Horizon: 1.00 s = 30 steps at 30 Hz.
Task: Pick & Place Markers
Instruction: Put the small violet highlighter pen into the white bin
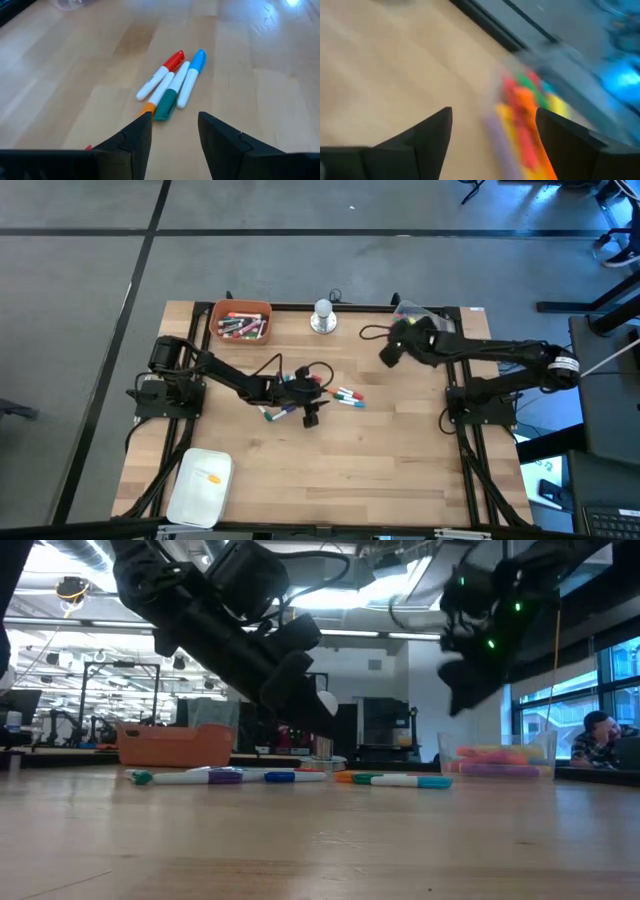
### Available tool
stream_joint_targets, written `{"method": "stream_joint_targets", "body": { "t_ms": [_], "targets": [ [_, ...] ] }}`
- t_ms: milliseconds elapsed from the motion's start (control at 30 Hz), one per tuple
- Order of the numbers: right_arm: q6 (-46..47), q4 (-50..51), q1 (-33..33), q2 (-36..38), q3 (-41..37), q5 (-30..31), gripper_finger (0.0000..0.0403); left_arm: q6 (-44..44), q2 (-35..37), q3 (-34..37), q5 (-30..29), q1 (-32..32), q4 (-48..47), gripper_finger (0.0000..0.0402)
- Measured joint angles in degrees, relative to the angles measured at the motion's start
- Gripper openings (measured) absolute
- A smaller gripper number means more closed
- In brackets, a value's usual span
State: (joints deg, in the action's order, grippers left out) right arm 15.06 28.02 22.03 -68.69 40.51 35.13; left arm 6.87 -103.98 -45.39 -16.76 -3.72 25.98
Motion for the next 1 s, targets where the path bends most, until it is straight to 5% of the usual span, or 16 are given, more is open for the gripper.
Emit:
{"method": "stream_joint_targets", "body": {
  "t_ms": [333,533,800,1000],
  "targets": [
    [3.38,-32.10,-19.34,-0.02,-2.80,-16.98,0.0267,-1.00,2.85,0.00,0.28,0.04,-3.89,0.0156],
    [-1.80,-41.17,-32.30,-0.02,-5.25,-9.15,0.0246,0.40,11.00,0.00,-1.80,-1.96,-21.22,0.0148],
    [6.08,-37.95,-34.16,-3.36,-5.40,-6.15,0.0235,10.96,21.08,0.00,-10.03,-5.08,-33.33,0.0145],
    [10.23,-40.98,-36.32,-8.92,-5.50,-5.12,0.0189,23.91,20.07,-0.01,-12.72,-6.02,-41.86,0.0145]
  ]
}}
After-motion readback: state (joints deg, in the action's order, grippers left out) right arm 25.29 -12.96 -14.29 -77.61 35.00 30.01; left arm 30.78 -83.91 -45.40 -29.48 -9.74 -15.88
